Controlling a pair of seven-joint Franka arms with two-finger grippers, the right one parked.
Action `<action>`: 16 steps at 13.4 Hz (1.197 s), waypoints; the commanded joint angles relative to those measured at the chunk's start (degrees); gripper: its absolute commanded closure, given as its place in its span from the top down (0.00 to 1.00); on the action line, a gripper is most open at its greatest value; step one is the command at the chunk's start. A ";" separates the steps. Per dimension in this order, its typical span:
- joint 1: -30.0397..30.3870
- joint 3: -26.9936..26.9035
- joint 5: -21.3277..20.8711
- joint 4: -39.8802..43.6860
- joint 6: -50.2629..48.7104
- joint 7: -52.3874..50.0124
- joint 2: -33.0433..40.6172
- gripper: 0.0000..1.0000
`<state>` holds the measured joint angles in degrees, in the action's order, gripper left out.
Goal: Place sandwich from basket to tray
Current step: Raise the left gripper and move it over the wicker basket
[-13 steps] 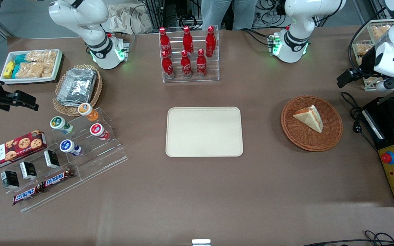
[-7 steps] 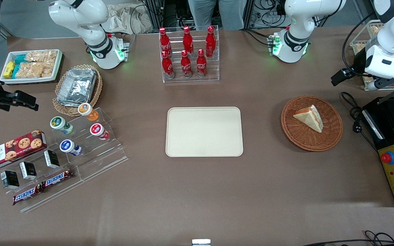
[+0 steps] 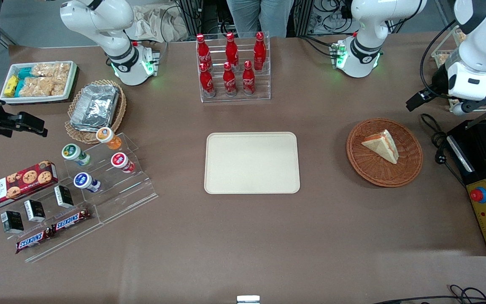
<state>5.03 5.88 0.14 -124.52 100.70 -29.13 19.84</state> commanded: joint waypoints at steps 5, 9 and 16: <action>-0.29 0.97 -0.49 -3.53 3.71 -5.15 1.61 1.00; -0.20 1.50 -0.67 -5.29 6.00 -7.79 1.61 1.00; 0.15 1.50 -0.67 -9.24 10.13 -9.90 1.52 1.00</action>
<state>4.89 7.08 0.14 -132.07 109.65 -37.69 19.84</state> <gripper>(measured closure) 0.000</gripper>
